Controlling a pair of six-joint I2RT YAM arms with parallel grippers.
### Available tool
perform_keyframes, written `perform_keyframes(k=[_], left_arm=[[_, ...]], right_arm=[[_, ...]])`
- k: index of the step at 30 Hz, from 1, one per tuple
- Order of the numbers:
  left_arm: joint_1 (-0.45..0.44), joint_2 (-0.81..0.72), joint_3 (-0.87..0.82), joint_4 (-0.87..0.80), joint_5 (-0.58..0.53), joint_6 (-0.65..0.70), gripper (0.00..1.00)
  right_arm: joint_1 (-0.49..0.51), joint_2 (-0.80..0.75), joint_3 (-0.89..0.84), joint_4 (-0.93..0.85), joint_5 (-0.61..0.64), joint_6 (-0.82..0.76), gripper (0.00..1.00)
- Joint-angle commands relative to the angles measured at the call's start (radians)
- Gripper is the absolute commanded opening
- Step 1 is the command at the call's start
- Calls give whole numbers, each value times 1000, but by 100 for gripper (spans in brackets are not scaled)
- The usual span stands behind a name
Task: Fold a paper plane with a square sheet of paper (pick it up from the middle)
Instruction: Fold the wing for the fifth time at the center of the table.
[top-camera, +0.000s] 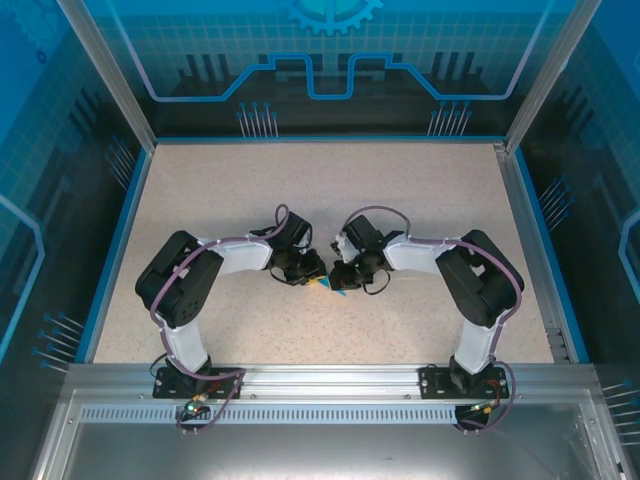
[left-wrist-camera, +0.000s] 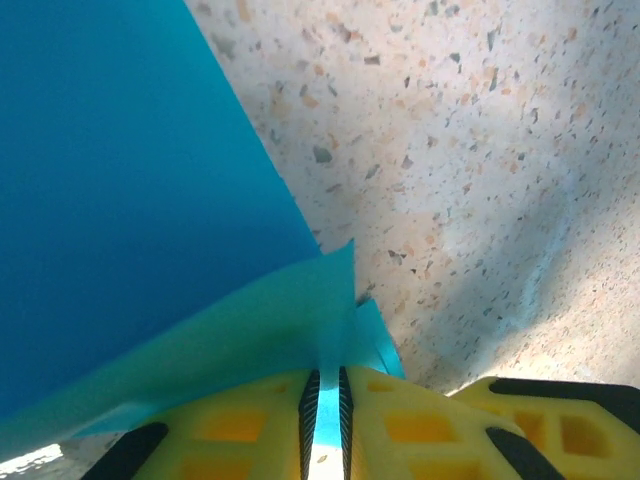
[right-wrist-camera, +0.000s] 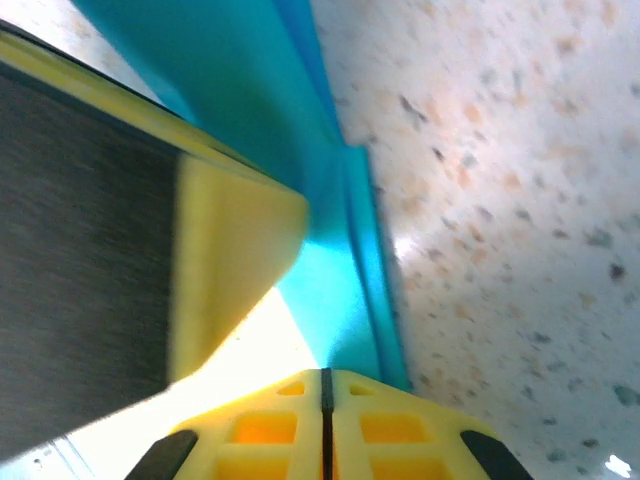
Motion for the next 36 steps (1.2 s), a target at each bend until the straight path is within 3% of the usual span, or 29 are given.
perform_keyframes(k=[1,5,12,23,36], left_arm=[[2,24,3,-62,-58,14,19],[2,9,7,-51,-49,44,19],[6,-49,60,-78,4,218,22],[18,-73,58,-120,-186,225,24],[38,-9,56,-64,-203,317,24]], right_arm=[[-10,13,-32,-4,21,10,9],[-16,27,-60,-20,47,4,8],[-16,68,-42,-97,118,-15,8],[-16,92,-32,-104,125,-9,8],[-16,110,-31,-102,122,-9,8]])
